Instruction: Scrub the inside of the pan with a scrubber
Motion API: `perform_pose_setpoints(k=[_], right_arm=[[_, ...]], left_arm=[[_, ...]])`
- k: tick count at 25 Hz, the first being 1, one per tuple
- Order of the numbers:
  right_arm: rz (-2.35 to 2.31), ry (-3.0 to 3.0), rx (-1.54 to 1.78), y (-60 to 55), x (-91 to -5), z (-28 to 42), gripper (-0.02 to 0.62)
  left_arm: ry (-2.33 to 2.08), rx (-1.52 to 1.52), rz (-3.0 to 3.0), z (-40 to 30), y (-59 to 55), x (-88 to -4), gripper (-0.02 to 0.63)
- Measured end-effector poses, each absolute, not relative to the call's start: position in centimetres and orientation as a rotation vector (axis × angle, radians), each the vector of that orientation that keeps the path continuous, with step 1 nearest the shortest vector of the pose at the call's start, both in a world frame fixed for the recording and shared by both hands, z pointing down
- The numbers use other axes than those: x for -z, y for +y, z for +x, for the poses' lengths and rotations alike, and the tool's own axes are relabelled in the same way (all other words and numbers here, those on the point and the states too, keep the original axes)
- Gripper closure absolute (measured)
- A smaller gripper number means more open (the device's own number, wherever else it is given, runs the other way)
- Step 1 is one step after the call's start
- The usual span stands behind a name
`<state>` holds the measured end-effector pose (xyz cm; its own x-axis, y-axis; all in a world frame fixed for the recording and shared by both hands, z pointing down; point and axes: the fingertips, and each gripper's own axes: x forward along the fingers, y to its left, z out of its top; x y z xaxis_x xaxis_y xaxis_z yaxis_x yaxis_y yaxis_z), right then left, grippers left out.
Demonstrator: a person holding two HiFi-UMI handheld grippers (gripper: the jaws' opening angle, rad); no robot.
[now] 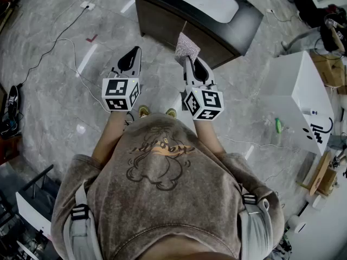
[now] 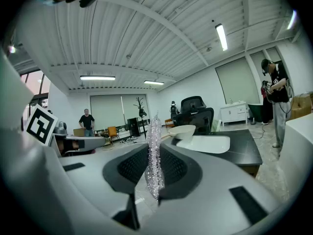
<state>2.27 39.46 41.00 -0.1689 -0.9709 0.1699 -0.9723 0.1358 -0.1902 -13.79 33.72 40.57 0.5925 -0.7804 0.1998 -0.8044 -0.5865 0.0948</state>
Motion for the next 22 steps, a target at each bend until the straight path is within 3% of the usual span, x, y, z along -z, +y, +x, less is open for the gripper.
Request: perform_pose_setpoints(k=[22], right_arm=[[2.113,-2.349,-0.437,38.8,-41.9,-1.0,0.511]], left_arm=[[-1.221,-0.256,2.699,-17.4,31.5,-41.5,0.588]])
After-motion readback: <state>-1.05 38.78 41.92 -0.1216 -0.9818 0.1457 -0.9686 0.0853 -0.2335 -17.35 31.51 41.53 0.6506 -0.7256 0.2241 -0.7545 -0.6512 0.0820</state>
